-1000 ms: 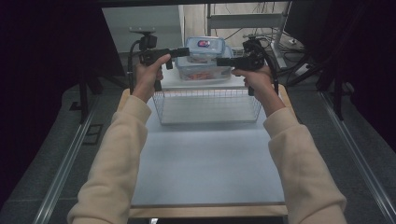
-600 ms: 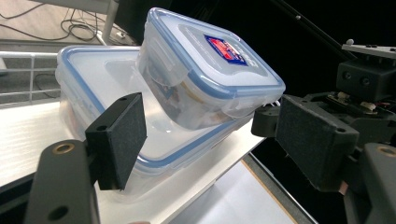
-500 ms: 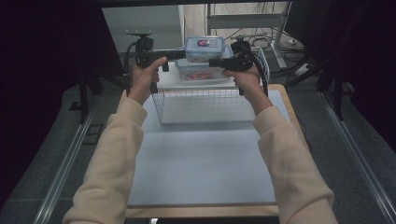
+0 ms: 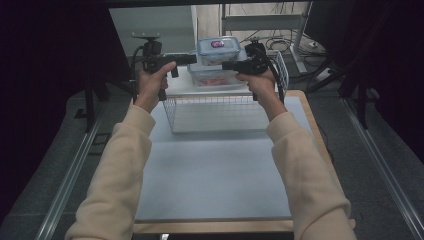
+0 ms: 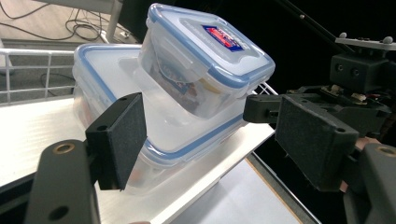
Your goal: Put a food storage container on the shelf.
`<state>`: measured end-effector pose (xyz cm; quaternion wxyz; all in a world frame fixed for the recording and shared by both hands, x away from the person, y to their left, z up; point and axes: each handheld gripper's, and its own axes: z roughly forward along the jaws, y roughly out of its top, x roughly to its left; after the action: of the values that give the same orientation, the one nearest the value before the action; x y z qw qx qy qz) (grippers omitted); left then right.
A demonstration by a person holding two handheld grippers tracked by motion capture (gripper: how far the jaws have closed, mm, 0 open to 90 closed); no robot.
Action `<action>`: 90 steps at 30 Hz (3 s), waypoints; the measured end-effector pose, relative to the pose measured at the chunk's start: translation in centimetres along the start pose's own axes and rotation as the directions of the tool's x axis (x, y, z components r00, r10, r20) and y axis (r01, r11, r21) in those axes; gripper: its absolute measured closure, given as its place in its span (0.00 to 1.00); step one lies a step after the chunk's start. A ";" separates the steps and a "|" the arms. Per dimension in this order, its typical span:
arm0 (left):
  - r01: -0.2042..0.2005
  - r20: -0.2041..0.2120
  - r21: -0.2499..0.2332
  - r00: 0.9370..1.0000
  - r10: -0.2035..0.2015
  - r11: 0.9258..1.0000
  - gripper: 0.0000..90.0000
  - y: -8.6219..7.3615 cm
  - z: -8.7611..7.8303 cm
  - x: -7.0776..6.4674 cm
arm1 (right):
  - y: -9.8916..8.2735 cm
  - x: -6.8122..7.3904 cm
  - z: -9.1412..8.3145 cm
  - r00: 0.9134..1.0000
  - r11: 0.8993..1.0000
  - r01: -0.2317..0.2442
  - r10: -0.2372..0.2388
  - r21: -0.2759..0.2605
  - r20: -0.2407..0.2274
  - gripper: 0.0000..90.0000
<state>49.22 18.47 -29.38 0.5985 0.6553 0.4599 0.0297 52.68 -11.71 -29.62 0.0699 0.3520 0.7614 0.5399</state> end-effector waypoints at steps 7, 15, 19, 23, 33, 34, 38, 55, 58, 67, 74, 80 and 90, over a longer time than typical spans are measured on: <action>0.001 -0.002 0.002 1.000 -0.001 1.000 0.27 -0.1 0.0 0.1 | 0.0 0.2 0.4 1.000 1.000 0.005 -0.005 0.003 -0.002 0.99; -0.003 -0.008 0.005 1.000 0.003 1.000 0.27 -0.2 -0.2 0.1 | 0.1 0.5 -0.8 1.000 1.000 0.011 -0.011 -0.012 -0.013 0.99; -0.014 -0.012 0.006 1.000 0.014 1.000 0.28 -0.4 -0.2 0.0 | 0.3 0.0 -2.8 1.000 0.999 0.005 -0.005 -0.035 0.006 0.99; -0.039 -0.029 -0.003 0.999 0.039 0.999 0.37 -0.8 0.0 -0.4 | 0.1 -0.6 -4.5 1.000 0.999 -0.001 0.002 -0.045 0.029 0.99; -0.128 -0.038 0.099 0.991 0.132 0.987 0.99 -1.4 3.0 -1.7 | -0.6 -1.8 -6.4 0.998 0.998 -0.019 0.022 -0.051 0.054 0.99; -0.123 -0.040 0.099 0.991 0.128 0.987 1.00 -1.3 3.2 -1.8 | -0.7 -1.8 -6.5 0.998 0.998 -0.021 0.024 -0.053 0.054 0.99; -0.113 -0.038 0.091 0.992 0.117 0.989 1.00 -0.9 4.0 -1.9 | -0.8 -2.1 -6.9 0.998 0.998 -0.023 0.026 -0.056 0.058 0.99; -0.108 -0.029 0.091 0.993 0.111 0.990 1.00 -0.8 4.6 -1.9 | -1.0 -2.3 -7.2 0.998 0.998 -0.023 0.026 -0.053 0.056 0.99; -0.109 -0.029 0.081 0.993 0.111 0.991 1.00 -0.8 4.0 -2.0 | -1.2 -2.2 -7.2 0.998 0.998 -0.024 0.027 -0.049 0.051 0.99; -0.099 -0.016 0.054 0.995 0.100 0.994 1.00 -1.7 1.3 -2.7 | -2.2 -2.0 -7.6 0.999 0.998 -0.037 0.038 -0.050 0.013 0.99; -0.072 0.004 0.040 0.997 0.072 0.997 1.00 -3.5 -0.2 -2.6 | -3.7 -2.2 -8.5 0.998 0.996 -0.063 0.062 -0.064 -0.028 0.99; -0.062 0.015 0.039 0.998 0.062 0.997 1.00 -5.1 -1.1 -2.6 | -5.4 -2.5 -9.3 0.996 0.994 -0.079 0.075 -0.077 -0.052 0.99; -0.060 0.037 0.032 0.998 0.058 0.998 1.00 -8.3 -2.6 -2.6 | -8.5 -2.5 -10.9 0.993 0.992 -0.096 0.089 -0.081 -0.082 0.99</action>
<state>41.52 17.66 -34.04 0.5946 0.6789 0.4299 0.0277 45.34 -23.12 -33.33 0.0296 0.3621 0.7229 0.5877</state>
